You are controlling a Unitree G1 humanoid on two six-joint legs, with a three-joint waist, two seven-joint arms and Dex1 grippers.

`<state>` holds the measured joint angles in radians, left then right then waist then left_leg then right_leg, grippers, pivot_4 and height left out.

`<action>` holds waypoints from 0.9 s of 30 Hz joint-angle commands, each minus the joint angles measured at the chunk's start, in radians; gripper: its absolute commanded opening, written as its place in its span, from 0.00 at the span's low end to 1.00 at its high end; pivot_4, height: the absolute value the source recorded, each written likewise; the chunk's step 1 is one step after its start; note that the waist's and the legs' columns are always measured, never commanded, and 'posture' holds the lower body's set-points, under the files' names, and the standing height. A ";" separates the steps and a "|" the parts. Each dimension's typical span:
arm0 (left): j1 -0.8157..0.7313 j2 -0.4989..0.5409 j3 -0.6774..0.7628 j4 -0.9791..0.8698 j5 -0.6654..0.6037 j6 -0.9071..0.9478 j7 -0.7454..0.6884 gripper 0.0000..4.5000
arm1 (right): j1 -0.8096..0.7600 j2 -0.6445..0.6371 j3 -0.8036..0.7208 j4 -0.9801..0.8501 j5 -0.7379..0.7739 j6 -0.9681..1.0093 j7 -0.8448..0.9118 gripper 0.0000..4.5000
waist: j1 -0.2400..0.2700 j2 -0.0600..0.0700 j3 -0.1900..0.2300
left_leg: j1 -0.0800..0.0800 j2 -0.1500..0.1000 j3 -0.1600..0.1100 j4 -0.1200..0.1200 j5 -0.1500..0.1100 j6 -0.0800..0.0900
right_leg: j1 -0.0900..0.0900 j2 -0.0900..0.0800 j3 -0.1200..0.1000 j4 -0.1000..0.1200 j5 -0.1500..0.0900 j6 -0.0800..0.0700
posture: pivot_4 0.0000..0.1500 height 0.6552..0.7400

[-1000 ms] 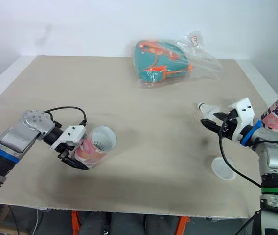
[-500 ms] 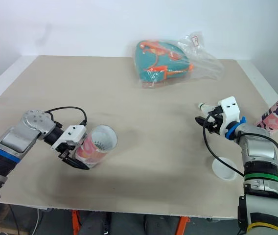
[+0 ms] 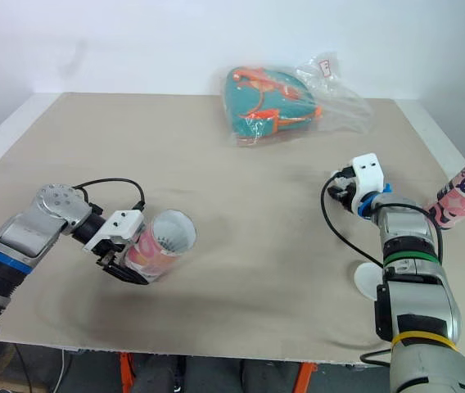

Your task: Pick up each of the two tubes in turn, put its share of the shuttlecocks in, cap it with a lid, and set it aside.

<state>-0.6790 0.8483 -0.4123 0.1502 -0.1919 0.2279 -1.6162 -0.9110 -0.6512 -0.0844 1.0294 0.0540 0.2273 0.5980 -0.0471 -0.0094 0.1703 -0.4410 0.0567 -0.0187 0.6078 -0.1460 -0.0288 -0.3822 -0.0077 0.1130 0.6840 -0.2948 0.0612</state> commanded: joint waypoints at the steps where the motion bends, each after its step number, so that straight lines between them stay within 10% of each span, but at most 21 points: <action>1: 0.019 0.009 0.003 -0.025 0.008 0.015 0.002 0.68 | -0.024 -0.018 -0.014 -0.042 0.009 -0.038 0.035 0.01 | -0.001 0.000 0.000 | 0.000 0.000 0.000 -0.001 0.000 0.000 | 0.000 0.000 0.000 0.000 0.000 0.000 | 1.00 1.00; 12: 0.020 0.006 0.009 -0.025 0.013 0.010 0.002 0.68 | 0.278 -0.106 0.085 -1.259 0.479 0.277 0.581 0.01 | 0.002 0.003 0.001 | -0.001 0.001 -0.003 -0.003 -0.001 0.000 | -0.001 0.001 -0.003 0.000 -0.003 0.000 | 1.00 1.00; 27: -0.011 -0.012 -0.004 0.007 0.018 0.002 0.002 0.68 | 0.047 -0.013 0.402 -1.256 0.304 0.100 0.791 0.01 | 0.003 0.002 0.001 | -0.001 0.002 -0.002 0.001 0.000 0.000 | -0.002 0.001 -0.002 0.000 -0.003 0.004 | 1.00 1.00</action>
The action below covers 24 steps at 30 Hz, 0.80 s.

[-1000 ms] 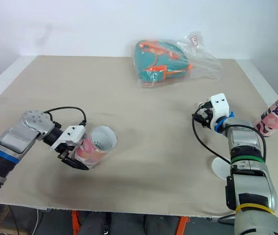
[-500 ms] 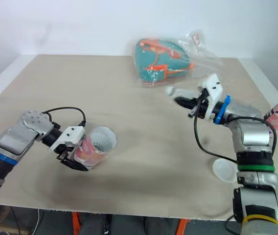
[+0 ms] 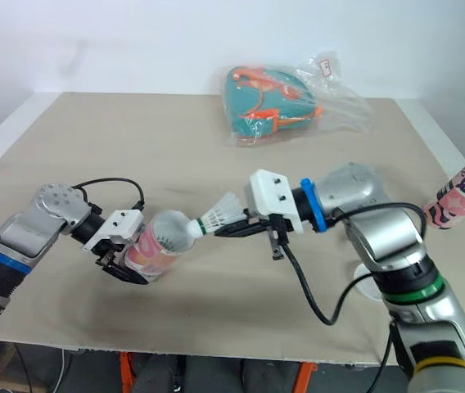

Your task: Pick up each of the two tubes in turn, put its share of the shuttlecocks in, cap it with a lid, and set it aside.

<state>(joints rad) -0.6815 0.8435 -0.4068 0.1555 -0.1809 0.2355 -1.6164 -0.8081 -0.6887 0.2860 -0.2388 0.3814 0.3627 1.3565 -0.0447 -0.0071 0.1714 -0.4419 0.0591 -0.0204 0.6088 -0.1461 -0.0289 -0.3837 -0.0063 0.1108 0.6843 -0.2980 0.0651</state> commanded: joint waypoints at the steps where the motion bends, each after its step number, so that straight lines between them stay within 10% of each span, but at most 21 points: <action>1: -0.009 -0.007 -0.009 0.002 0.007 -0.004 0.002 0.68 | -0.067 0.031 0.042 0.023 -0.034 -0.041 0.040 0.01 | 0.004 0.000 0.000 | 0.000 0.000 0.000 0.000 0.000 0.000 | 0.000 0.000 0.000 0.000 0.000 -0.001 | 1.00 1.00; 7: 0.004 -0.002 0.002 -0.010 0.008 0.005 0.002 0.68 | -0.156 0.080 0.124 0.105 -0.133 -0.076 0.059 0.01 | 0.007 -0.001 0.000 | -0.001 0.000 0.000 0.000 0.000 0.000 | -0.001 0.000 0.000 0.000 0.001 -0.002 | 1.00 1.00; 15: 0.025 0.009 0.013 -0.037 0.004 0.017 0.002 0.68 | -0.215 0.083 0.061 0.088 -0.053 -0.032 0.128 0.64 | 0.007 -0.001 0.000 | -0.001 0.001 0.000 0.000 0.000 0.000 | -0.001 0.001 -0.001 0.001 0.001 -0.003 | 1.00 1.00; 24: 0.034 0.015 0.012 -0.046 0.000 0.017 0.002 0.68 | -0.194 0.006 -0.096 0.108 0.151 0.132 0.177 0.64 | 0.005 -0.001 0.000 | -0.001 0.001 0.000 -0.001 0.000 0.000 | -0.001 0.001 -0.001 0.001 0.002 -0.008 | 1.00 1.00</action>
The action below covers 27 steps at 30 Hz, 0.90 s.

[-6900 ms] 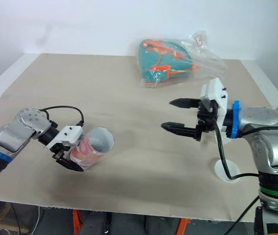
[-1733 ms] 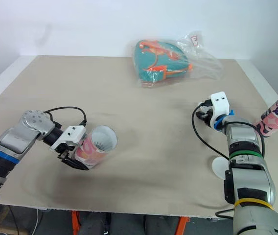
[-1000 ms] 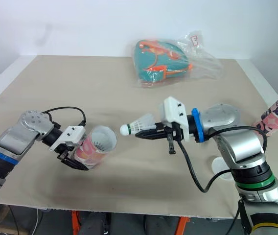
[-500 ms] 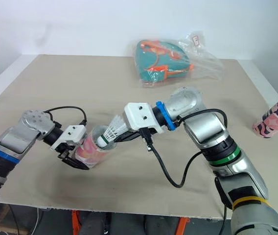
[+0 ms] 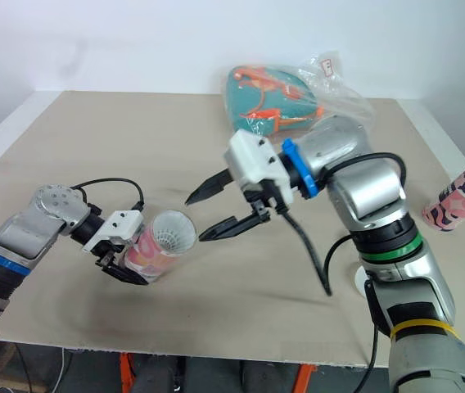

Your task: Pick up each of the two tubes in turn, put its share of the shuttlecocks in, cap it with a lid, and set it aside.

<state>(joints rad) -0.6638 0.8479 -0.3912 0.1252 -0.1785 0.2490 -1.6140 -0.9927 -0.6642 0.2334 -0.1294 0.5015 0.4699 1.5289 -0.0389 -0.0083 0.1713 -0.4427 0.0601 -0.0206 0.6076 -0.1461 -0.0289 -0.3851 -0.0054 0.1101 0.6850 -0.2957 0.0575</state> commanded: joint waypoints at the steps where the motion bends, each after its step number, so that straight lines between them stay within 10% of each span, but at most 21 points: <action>1: 0.015 0.010 -0.004 -0.014 -0.002 0.002 0.000 0.68 | -0.004 -0.019 -0.043 0.001 0.023 0.024 -0.009 0.64 | -0.001 0.000 0.000 | 0.000 0.000 0.000 0.000 0.000 0.000 | 0.000 0.000 0.000 0.000 0.000 0.000 | 1.00 1.00; 5: 0.009 0.008 -0.009 -0.003 -0.002 -0.004 0.000 0.68 | 0.012 0.002 -0.010 -0.004 -0.021 0.035 -0.072 0.49 | -0.003 0.000 0.000 | 0.000 0.000 0.000 0.000 0.000 0.000 | -0.001 0.000 0.000 0.000 0.000 0.000 | 1.00 1.00; 10: -0.005 0.001 -0.017 0.018 0.001 -0.016 0.000 0.68 | 0.037 0.021 0.046 -0.018 -0.072 -0.026 -0.057 0.01 | -0.003 0.000 0.000 | 0.000 0.000 0.000 -0.001 0.000 0.000 | -0.001 0.000 0.000 0.000 0.000 0.000 | 1.00 1.00; 27: -0.013 -0.013 -0.012 0.037 0.008 -0.018 0.000 0.68 | -0.147 0.255 0.275 0.148 -0.196 0.235 -0.193 0.01 | 0.002 0.000 0.000 | -0.001 0.000 0.000 0.001 0.001 -0.001 | -0.002 0.000 0.000 0.002 0.000 0.000 | 1.00 1.00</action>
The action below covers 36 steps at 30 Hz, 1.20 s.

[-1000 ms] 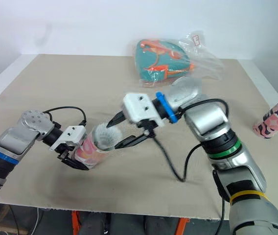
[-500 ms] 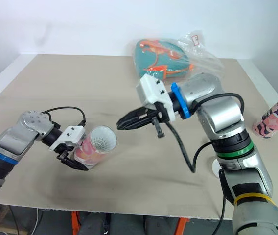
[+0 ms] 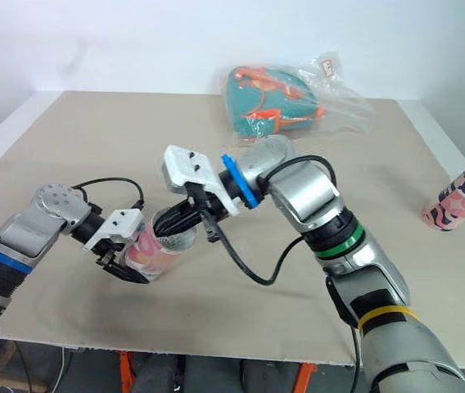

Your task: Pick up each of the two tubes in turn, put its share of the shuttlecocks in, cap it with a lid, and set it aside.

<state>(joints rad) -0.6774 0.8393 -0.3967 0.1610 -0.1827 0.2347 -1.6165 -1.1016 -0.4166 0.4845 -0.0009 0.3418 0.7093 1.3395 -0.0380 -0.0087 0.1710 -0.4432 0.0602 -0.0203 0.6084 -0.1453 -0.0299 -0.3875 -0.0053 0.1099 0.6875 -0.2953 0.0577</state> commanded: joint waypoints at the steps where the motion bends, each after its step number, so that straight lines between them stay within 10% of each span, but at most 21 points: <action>1: 0.002 -0.007 -0.001 0.001 0.015 -0.003 0.002 0.68 | -0.040 0.006 0.038 0.026 -0.044 -0.011 0.011 0.01 | 0.001 0.000 0.000 | 0.000 0.000 -0.001 0.000 0.000 0.000 | 0.000 0.000 0.000 0.000 0.000 0.000 | 1.00 1.00; 19: 0.016 -0.003 0.032 -0.033 0.014 0.036 0.012 0.68 | -0.063 0.092 0.068 0.152 -0.106 -0.060 0.084 0.01 | -0.004 -0.001 -0.001 | 0.001 0.002 -0.001 0.000 0.001 0.000 | -0.001 0.003 -0.001 0.005 -0.001 0.000 | 1.00 1.00; 36: 0.105 -0.049 0.166 -0.166 -0.088 0.030 0.106 0.68 | 0.171 -0.476 -0.284 0.010 0.035 -0.290 0.195 0.01 | 0.003 -0.004 0.002 | -0.001 0.000 -0.001 -0.004 0.001 -0.002 | -0.004 0.000 -0.001 0.005 -0.005 -0.002 | 1.00 1.00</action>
<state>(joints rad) -0.5774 0.8113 -0.2917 0.0585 -0.2121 0.2798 -1.5415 -0.9402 -0.8503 0.2663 0.0023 0.4044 0.4730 1.5467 -0.0355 -0.0130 0.1734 -0.4456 0.0595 -0.0201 0.6046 -0.1445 -0.0316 -0.3920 -0.0062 0.1103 0.6912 -0.3001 0.0565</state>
